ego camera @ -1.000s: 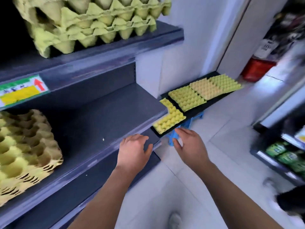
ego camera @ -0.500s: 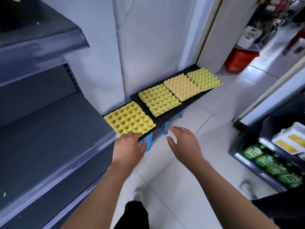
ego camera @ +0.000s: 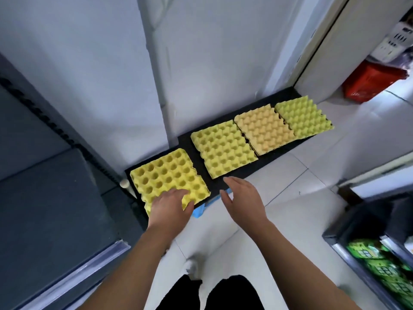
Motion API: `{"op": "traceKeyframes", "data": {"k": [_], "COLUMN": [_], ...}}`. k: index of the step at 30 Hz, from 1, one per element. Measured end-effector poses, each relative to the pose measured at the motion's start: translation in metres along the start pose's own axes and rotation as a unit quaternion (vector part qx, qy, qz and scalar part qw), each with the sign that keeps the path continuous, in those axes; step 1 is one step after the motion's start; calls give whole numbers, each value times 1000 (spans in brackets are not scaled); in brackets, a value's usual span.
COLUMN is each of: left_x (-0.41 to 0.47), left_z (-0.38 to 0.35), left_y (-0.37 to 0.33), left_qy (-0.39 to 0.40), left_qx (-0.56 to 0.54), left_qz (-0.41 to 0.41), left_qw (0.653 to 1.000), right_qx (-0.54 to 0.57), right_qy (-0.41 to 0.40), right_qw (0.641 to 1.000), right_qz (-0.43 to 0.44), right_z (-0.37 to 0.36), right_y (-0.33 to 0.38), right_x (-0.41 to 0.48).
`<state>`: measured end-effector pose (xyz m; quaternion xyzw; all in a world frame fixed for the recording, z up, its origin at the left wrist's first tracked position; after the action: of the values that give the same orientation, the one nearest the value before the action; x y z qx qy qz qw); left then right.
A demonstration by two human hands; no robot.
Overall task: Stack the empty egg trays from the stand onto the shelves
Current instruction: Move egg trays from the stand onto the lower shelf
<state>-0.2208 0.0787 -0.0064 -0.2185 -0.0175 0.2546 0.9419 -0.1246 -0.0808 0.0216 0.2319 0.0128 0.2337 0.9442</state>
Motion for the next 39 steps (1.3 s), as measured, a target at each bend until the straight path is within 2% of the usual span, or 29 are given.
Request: {"op": "traceKeyframes", "data": {"k": [7, 12, 18, 25, 31, 35, 39], "left_x": [47, 68, 78, 73, 70, 70, 68], "left_z": [-37, -73, -120, -200, -259, -272, -263], "left_y": [14, 30, 75, 155, 212, 226, 224], "left_qy": [3, -14, -21, 35, 67, 56, 45], "left_qx": [-38, -55, -69, -44, -72, -117, -124], "left_qz": [138, 251, 354, 416, 471, 496, 519], "left_qw": [990, 966, 932, 907, 877, 859, 845], "right_qx": [12, 5, 11, 6, -17, 8, 55], "right_qy": [121, 198, 259, 326, 367, 399, 382], "right_qw": [989, 970, 953, 940, 929, 917, 922], "right_qz": [78, 140, 159, 101, 35, -4, -35], "right_z": [-49, -93, -164, -273, -351, -380, -373], "right_y": [-20, -39, -52, -82, -112, -122, -122], "right_x": [75, 120, 149, 148, 141, 137, 139]}}
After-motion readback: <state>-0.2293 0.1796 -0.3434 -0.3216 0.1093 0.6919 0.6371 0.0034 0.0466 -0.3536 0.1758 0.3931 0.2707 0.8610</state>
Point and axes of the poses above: each hand's wrist, its own x-axis towards the middle knuckle, its own z-axis out of the back of the hand, y = z × x, the point moved 6 cm from there along x, towards the middle knuckle, and after that the axes turned 9 degrees about -y, right-handed, at the moved point
